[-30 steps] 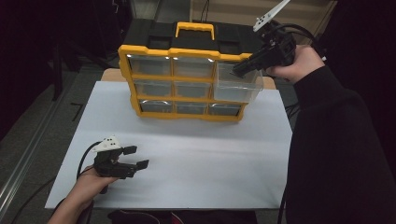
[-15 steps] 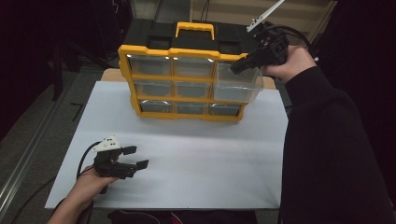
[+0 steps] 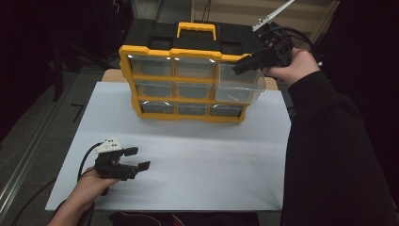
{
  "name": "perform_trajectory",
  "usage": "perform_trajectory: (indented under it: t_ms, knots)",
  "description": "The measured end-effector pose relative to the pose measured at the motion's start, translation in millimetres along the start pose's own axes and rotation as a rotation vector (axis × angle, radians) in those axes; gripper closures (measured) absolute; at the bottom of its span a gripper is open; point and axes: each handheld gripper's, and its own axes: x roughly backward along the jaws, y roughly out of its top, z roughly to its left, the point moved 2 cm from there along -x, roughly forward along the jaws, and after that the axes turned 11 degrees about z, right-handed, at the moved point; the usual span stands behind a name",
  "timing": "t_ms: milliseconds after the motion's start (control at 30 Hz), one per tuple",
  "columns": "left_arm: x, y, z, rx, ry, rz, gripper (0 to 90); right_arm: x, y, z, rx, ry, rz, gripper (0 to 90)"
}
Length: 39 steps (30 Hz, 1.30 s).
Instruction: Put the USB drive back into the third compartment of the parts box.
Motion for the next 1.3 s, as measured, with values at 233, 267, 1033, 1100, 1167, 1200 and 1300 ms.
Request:
perform_trajectory:
  t_ms: [233,267,1033,1100,1167,1200,1300]
  knots:
    - [0.0,0.1,0.2,0.001,0.001,0.0,21.1,7.5,-3.2,23.9,0.027,0.029,-0.025,44.1]
    - [0.0,0.1,0.1,0.001,0.001,0.001,21.1,7.4,-3.8,28.2,0.035,0.037,-0.031,42.5]
    - [0.6,-0.1,-0.1,0.001,0.003,0.001,21.1,-39.4,-41.3,91.7,0.092,0.108,-0.04,26.6]
    - [0.8,-0.1,0.0,-0.001,0.004,0.002,21.1,-45.3,-46.6,94.5,0.096,0.108,-0.039,26.6]
    - [0.6,-0.1,0.0,0.0,0.004,0.001,21.1,-51.1,-51.8,97.5,0.096,0.101,-0.04,26.6]
    - [0.6,-0.1,0.1,0.0,0.004,0.001,21.1,-53.8,-54.4,98.6,0.099,0.092,-0.034,26.6]
    - [0.7,-0.2,0.1,-0.002,0.006,0.001,21.1,-63.3,-63.0,101.9,0.103,0.087,-0.045,26.6]
